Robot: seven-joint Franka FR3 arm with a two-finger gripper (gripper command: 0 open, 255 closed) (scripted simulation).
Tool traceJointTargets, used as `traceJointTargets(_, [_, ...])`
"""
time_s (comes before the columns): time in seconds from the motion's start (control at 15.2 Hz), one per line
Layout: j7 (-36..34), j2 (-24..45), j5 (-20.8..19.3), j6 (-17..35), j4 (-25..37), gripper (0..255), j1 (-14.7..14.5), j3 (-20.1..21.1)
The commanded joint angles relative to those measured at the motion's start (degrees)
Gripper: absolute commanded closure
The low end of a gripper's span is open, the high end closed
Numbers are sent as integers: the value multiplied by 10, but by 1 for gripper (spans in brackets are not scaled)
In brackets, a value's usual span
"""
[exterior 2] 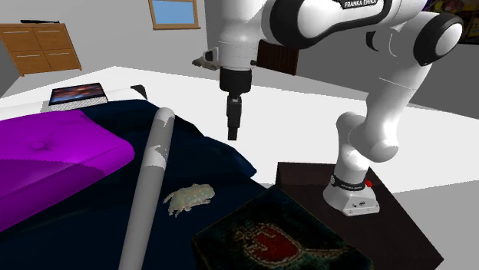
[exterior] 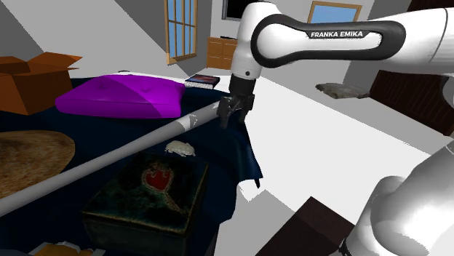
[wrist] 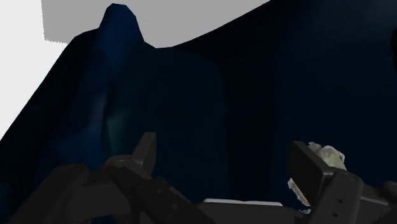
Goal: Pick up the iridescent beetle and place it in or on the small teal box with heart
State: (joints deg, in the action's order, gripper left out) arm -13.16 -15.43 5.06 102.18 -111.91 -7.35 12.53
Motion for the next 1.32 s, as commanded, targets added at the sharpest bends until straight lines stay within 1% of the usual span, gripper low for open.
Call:
traceJointTargets(0.0, [-8, 40, -5, 1, 34, 0, -6, 13])
traceJointTargets(0.33, [-34, 140, -27, -2, 121, 0, -29, 47])
traceJointTargets(0.66, [-60, 248, -60, -19, 226, 0, -61, 73])
traceJointTargets(0.73, [-63, 260, -63, -22, 239, 0, -66, 75])
traceJointTargets(1.25, [-63, 261, -64, 36, 182, 0, -65, 74])
